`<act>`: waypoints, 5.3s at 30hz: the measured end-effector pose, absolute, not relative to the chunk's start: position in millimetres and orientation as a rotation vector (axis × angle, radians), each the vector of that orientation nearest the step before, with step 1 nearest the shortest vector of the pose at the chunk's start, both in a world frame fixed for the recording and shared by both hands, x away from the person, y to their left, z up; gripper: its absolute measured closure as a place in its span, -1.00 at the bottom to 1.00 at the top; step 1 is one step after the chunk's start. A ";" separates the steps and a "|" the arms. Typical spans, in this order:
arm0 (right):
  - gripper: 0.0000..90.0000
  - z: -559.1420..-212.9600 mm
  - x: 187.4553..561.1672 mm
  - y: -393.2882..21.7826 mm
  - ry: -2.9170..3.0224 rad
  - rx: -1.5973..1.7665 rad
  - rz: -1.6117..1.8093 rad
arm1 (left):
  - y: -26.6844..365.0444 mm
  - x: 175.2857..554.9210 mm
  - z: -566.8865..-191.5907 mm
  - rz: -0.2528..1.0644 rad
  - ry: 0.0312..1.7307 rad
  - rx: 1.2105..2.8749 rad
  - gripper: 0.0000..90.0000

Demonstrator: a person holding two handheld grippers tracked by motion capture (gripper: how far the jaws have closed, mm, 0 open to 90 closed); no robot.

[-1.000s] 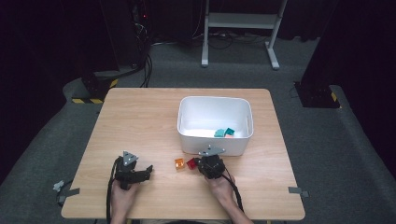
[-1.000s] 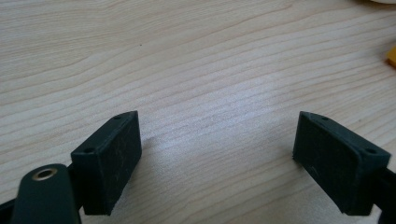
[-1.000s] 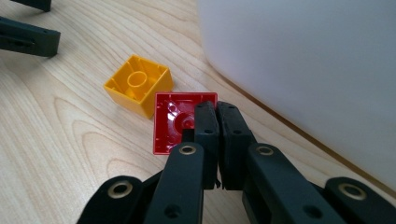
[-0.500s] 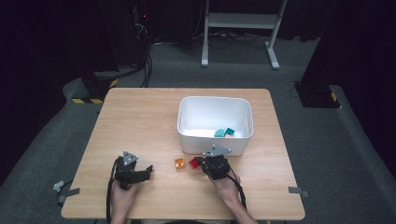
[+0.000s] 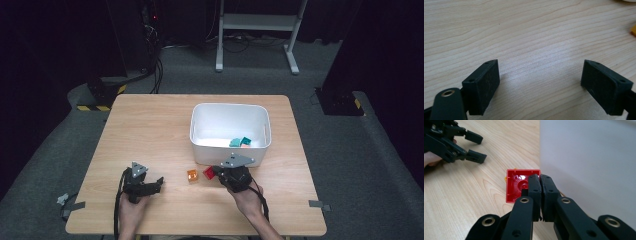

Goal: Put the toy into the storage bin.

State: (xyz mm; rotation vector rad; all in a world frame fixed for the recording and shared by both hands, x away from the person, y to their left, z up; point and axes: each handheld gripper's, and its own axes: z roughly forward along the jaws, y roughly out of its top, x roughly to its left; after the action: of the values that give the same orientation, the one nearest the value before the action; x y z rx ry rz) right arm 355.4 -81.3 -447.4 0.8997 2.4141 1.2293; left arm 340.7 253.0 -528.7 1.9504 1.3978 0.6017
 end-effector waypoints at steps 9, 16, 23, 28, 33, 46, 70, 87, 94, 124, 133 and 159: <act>0.95 -420.2 355.6 -92.4 2.394 0.892 1.286 | 253.0 340.7 -528.8 0.602 1.398 1.949 -0.66; 0.95 -401.3 360.2 -99.4 2.380 0.880 1.310 | 253.1 340.7 -528.7 0.603 1.397 1.951 -0.66; 0.95 -378.8 364.8 -110.8 2.349 0.890 1.336 | 253.1 340.8 -528.7 0.603 1.397 1.952 -0.66; 0.95 -368.8 370.6 -115.4 2.336 0.902 1.336 | 253.1 340.7 -528.7 0.603 1.397 1.952 -0.66; 0.95 -360.6 379.5 -118.8 2.311 0.913 1.352 | 253.1 340.8 -528.7 0.603 1.397 1.952 -0.66; 0.95 -348.6 409.8 -117.3 2.264 0.988 1.330 | 253.1 340.8 -528.7 0.603 1.397 1.952 -0.66; 0.48 -367.1 440.7 -119.2 2.255 1.138 1.275 | 253.0 340.7 -528.8 0.602 1.397 1.951 -0.66; 0.04 -373.2 425.7 -118.2 2.225 1.077 1.364 | 253.0 340.7 -528.7 0.602 1.398 1.951 -0.66; -0.02 -373.0 416.4 -117.7 2.209 1.046 1.392 | 253.0 340.7 -528.7 0.602 1.397 1.951 -0.66; -0.06 -436.0 357.0 -65.2 2.361 0.848 1.460 | 253.0 340.6 -528.7 0.603 1.396 1.952 -0.66; -0.08 -479.0 359.3 -44.1 2.453 0.874 1.357 | 253.0 340.6 -528.7 0.603 1.396 1.952 -0.66; -0.18 -524.6 386.9 2.6 2.527 0.989 1.160 | 253.1 340.5 -528.6 0.603 1.395 1.954 -0.66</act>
State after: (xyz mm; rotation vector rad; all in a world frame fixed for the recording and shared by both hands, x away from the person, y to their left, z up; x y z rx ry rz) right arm 386.9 2.6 -524.6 0.9893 2.5266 1.1597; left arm 340.5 253.1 -528.6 1.9536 1.3955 0.6027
